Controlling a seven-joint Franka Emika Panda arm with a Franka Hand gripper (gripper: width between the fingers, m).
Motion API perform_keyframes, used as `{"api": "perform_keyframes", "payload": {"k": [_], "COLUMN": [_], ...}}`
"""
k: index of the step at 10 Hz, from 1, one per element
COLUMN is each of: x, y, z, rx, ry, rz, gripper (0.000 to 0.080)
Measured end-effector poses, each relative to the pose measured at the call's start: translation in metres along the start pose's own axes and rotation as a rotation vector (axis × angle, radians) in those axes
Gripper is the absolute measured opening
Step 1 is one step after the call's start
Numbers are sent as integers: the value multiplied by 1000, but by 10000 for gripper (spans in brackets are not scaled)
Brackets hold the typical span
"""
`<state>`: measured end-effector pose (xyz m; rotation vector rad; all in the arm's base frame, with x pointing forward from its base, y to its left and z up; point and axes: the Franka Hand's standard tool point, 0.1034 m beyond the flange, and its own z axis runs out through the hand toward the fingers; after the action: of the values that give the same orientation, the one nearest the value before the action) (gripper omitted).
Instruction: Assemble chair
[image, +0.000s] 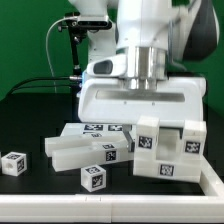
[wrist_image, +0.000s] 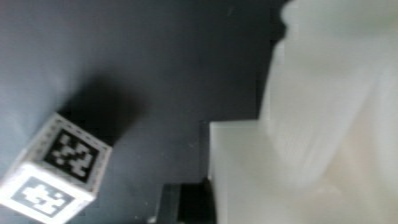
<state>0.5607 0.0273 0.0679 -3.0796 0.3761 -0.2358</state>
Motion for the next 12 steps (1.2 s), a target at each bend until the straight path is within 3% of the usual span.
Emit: {"api": "perform_keyframes", "payload": {"k": [2,5,7,9,11,12], "x": [3,-4,7,8,-3,1], "y": [1,4,10,16,25,25], "z": [-2,-4,-22,-11,-11,-7], "rx": [-4,10,8,13,-14,-23], "ry": [-138,-332,-543,-701,-848,-873], "rz": [5,0,-132,-148,-125,-128], "gripper": [31,31,31,31,31,31]}}
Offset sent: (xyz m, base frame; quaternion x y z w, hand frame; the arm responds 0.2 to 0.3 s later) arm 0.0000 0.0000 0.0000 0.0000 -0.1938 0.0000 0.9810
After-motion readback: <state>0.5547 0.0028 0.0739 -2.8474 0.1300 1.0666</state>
